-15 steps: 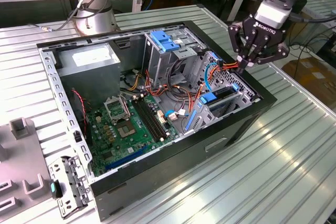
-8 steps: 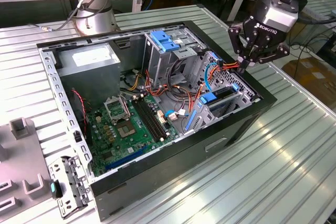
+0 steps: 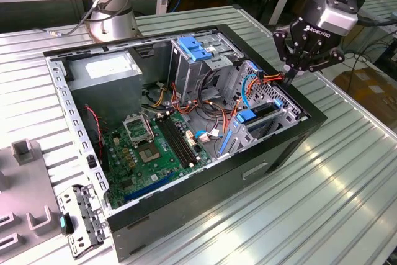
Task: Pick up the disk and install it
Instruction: 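Insert the first disk wire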
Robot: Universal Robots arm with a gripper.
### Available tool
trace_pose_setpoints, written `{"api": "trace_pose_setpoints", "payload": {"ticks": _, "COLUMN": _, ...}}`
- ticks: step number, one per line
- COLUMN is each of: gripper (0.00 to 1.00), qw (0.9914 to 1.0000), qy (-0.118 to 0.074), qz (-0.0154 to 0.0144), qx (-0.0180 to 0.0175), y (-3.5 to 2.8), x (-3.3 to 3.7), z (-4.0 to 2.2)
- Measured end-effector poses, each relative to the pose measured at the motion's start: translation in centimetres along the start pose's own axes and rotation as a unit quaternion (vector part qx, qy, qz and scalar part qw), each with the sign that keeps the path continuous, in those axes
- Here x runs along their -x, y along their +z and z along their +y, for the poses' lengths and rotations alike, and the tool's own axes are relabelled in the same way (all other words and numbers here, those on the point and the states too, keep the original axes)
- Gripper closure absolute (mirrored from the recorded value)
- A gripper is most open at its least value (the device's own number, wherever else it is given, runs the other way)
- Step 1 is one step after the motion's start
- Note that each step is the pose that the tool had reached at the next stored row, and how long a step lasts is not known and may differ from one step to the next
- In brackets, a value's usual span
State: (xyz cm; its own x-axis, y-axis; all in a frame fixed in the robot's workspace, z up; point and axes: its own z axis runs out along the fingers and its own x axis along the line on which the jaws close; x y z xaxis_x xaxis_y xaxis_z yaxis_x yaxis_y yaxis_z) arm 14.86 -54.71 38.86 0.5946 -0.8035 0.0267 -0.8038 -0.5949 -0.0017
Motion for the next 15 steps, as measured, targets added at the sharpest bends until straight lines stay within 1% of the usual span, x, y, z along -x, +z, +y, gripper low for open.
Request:
{"api": "trace_pose_setpoints", "payload": {"ticks": 2, "gripper": 0.89, "qw": 0.99997, "qy": -0.007, "qz": 0.0000, "qx": -0.0002, "y": 0.01, "x": -0.04, "z": -0.13}}
{"api": "trace_pose_setpoints", "payload": {"ticks": 3, "gripper": 0.89, "qw": 0.99983, "qy": -0.018, "qz": 0.0000, "qx": -0.0005, "y": 0.01, "x": -0.04, "z": -0.15}}
{"api": "trace_pose_setpoints", "payload": {"ticks": 5, "gripper": 0.89, "qw": 0.99920, "qy": -0.040, "qz": 0.0000, "qx": -0.0010, "y": 0.03, "x": -0.04, "z": -0.16}}
{"api": "trace_pose_setpoints", "payload": {"ticks": 6, "gripper": 0.89, "qw": 0.99835, "qy": -0.057, "qz": -0.0002, "qx": -0.0016, "y": 0.08, "x": -0.04, "z": -0.16}}
{"api": "trace_pose_setpoints", "payload": {"ticks": 7, "gripper": 0.89, "qw": 0.99748, "qy": -0.071, "qz": -0.0001, "qx": -0.0019, "y": 0.11, "x": -0.04, "z": -0.16}}
{"api": "trace_pose_setpoints", "payload": {"ticks": 9, "gripper": 0.89, "qw": 0.99644, "qy": -0.084, "qz": -0.0002, "qx": -0.0022, "y": 0.15, "x": -0.05, "z": -0.17}}
{"api": "trace_pose_setpoints", "payload": {"ticks": 12, "gripper": 0.89, "qw": 0.99436, "qy": -0.106, "qz": -0.0002, "qx": -0.0028, "y": 0.24, "x": -0.09, "z": -0.26}}
{"api": "trace_pose_setpoints", "payload": {"ticks": 13, "gripper": 0.89, "qw": 0.99413, "qy": -0.108, "qz": -0.0002, "qx": -0.0029, "y": 0.27, "x": -0.08, "z": -0.37}}
{"api": "trace_pose_setpoints", "payload": {"ticks": 15, "gripper": 0.89, "qw": 0.99389, "qy": -0.110, "qz": -0.0002, "qx": -0.0030, "y": 0.32, "x": 0.05, "z": -1.02}}
